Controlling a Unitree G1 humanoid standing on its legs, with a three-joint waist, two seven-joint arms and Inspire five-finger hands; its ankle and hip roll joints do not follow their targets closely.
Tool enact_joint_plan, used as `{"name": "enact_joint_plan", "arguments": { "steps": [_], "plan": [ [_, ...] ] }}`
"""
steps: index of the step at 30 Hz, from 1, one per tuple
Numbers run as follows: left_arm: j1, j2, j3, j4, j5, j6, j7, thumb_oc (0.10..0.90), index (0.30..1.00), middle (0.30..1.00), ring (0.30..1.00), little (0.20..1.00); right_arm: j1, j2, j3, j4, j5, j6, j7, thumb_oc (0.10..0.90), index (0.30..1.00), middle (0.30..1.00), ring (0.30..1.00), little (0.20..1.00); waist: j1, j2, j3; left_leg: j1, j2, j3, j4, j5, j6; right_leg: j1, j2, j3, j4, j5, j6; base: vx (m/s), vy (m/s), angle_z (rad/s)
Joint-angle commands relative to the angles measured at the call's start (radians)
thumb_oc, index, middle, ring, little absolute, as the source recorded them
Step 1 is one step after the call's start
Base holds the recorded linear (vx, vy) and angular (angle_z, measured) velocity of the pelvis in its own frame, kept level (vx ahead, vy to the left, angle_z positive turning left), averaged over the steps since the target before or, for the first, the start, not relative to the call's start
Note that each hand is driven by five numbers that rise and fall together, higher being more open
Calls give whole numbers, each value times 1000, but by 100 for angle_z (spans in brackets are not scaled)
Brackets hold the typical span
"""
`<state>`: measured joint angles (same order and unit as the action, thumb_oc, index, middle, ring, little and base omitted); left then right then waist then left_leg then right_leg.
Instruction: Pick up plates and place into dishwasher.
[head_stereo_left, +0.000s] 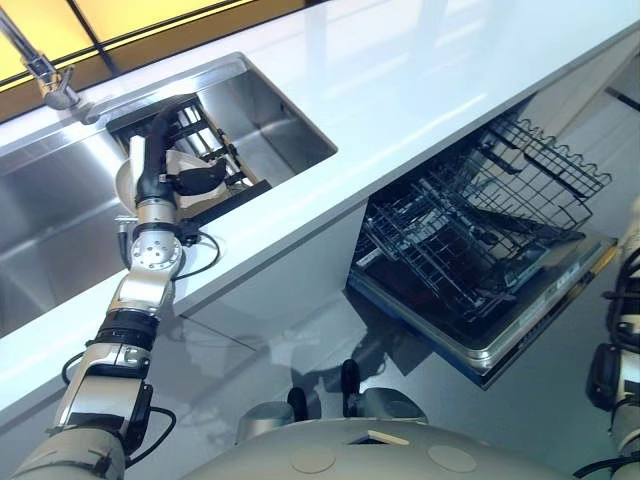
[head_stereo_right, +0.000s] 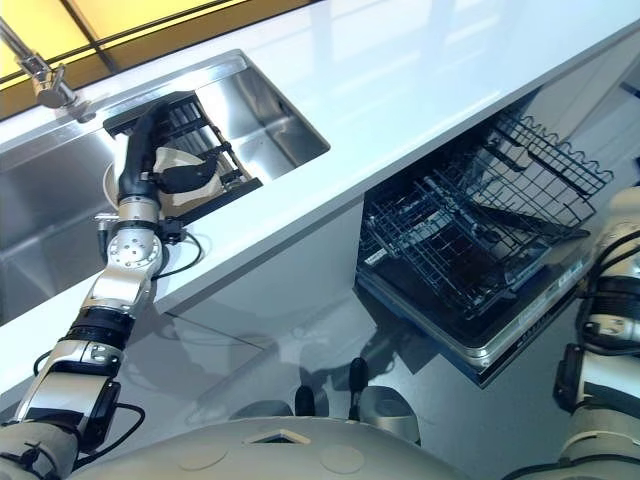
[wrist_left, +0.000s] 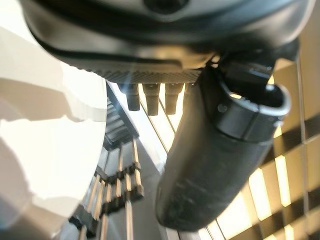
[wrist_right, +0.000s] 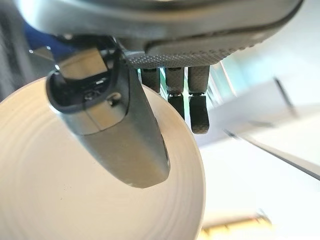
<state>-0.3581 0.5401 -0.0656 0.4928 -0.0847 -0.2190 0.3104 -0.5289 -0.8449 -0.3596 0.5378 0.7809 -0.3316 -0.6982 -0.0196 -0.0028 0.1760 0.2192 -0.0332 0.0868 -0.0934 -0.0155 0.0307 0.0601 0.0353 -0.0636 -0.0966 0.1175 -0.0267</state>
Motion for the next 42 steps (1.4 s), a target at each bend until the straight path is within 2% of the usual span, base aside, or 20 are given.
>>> {"name": "enact_joint_plan", "arguments": {
  "steps": [1,5,8,9,12,15,21,27,37,42],
  "plan": [
    [-9,96,-46,66,-5,-71,16,800,900,900,900,900,-108,-129,31,64,20,-121,4,100,300,300,300,200,13,-51,-145,-53,-33,-20,10,-58,13,72,-17,-81,60,-179,79,44,-39,-4],
    [-9,95,-45,84,-1,-84,16,800,900,900,900,900,-116,-191,37,154,-85,-71,-14,100,300,300,300,200,14,-58,-150,-54,-31,-22,8,-58,11,70,-14,-78,61,-181,79,20,-15,-1],
    [-9,93,-31,81,24,-102,38,800,900,900,900,900,-89,-237,57,227,-373,113,12,100,300,300,300,200,14,-64,-148,-60,-32,-23,8,-56,11,62,-13,-72,68,-184,80,0,0,0],
    [-8,95,-18,65,38,-107,53,800,900,900,900,900,-61,-254,69,258,-480,219,69,100,300,300,300,200,12,-65,-144,-63,-32,-24,8,-54,13,56,-12,-67,71,-183,81,0,0,0],
    [-11,108,5,19,53,-107,89,800,900,900,900,900,0,-272,84,311,-616,316,174,100,300,300,300,200,10,-67,-131,-71,-31,-26,10,-47,15,46,-11,-57,77,-180,79,0,0,0],
    [-30,131,21,-7,49,-138,104,800,900,900,900,900,30,-275,111,351,-713,357,265,100,300,300,300,200,11,-70,-117,-73,-33,-30,12,-42,18,42,-10,-54,84,-178,77,12,-18,2],
    [-39,179,56,-128,-1,-197,111,800,900,900,900,900,41,-259,204,378,-921,455,340,100,300,300,300,200,31,-65,-80,-88,-34,-46,18,-35,22,27,-10,-52,96,-174,75,5,-25,3],
    [-24,208,83,-189,-30,-210,100,800,900,900,900,900,0,-253,271,427,-1002,548,394,100,300,300,300,200,57,-55,-57,-100,-35,-73,15,-26,23,19,-9,-61,103,-174,74,18,-26,11],
    [-28,253,89,-196,-41,-214,86,800,900,900,900,900,-70,-233,370,446,-1100,567,462,100,300,300,300,200,88,-44,-18,-119,-36,-100,18,-19,25,-1,-11,-77,137,-187,73,9,-6,14],
    [-26,269,93,-207,-37,-222,89,800,900,900,900,900,-102,-219,421,438,-1147,602,469,100,300,300,300,200,105,-43,9,-135,-36,-108,27,-12,26,-12,-14,-86,147,-183,72,22,-8,11]
  ]
}}
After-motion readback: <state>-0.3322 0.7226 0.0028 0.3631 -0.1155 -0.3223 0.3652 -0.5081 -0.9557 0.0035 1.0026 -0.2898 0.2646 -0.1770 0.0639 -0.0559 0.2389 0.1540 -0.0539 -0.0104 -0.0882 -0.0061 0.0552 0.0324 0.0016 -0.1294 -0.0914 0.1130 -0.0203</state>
